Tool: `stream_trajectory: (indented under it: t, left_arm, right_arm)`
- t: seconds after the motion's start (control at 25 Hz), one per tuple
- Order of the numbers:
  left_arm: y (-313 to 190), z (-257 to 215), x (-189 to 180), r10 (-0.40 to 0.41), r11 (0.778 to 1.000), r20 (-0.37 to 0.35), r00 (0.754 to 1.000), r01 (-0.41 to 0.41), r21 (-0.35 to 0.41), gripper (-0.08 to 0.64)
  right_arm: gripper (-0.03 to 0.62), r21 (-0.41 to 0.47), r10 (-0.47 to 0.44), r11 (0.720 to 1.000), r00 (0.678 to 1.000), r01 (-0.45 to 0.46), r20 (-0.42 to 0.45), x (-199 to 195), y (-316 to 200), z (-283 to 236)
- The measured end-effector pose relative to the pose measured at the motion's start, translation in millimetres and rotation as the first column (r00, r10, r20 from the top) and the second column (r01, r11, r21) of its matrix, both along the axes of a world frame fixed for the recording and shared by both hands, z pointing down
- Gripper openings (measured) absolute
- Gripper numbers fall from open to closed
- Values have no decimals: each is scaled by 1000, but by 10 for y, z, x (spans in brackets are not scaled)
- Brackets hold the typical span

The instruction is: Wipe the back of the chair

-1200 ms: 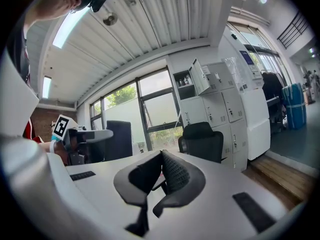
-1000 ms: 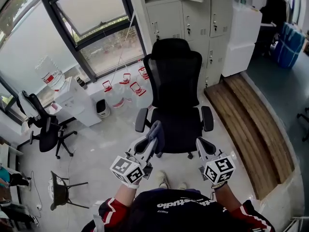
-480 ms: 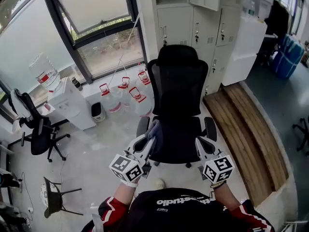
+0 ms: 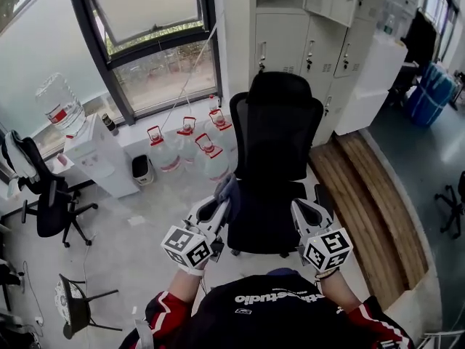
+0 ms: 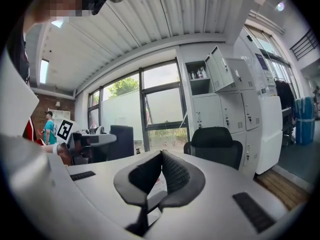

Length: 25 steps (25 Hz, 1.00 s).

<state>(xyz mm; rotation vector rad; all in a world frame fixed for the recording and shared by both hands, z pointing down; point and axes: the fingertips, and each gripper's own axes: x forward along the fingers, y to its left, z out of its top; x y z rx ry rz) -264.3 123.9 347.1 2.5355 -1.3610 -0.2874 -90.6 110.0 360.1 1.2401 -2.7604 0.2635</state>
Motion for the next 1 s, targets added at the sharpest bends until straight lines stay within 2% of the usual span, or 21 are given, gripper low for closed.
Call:
stream_trajectory:
  t: [0.16,0.48,0.72,1.0]
  left_arm:
    - [-189,55,-191,-12,1000,0,1000,12,-8,57]
    - [-852,207,-251,-34,999,21,999,35,-35,57]
    - [-1651,360,-252,-82,995,49,995,85,-60,57]
    - [-2841,584,-152,-144,984,93,985,153,-90,57]
  right_arm:
    - [12,-18,11,1000,1000,-11,-12,-104,-130,66]
    - [12,-45,10,999,1000,-10,2,-95,-658,206]
    - [12,-43,-1,999,1000,2,21,-35,-1401,297]
    - [12,-52,-1,999,1000,2,29,154,-2468,388]
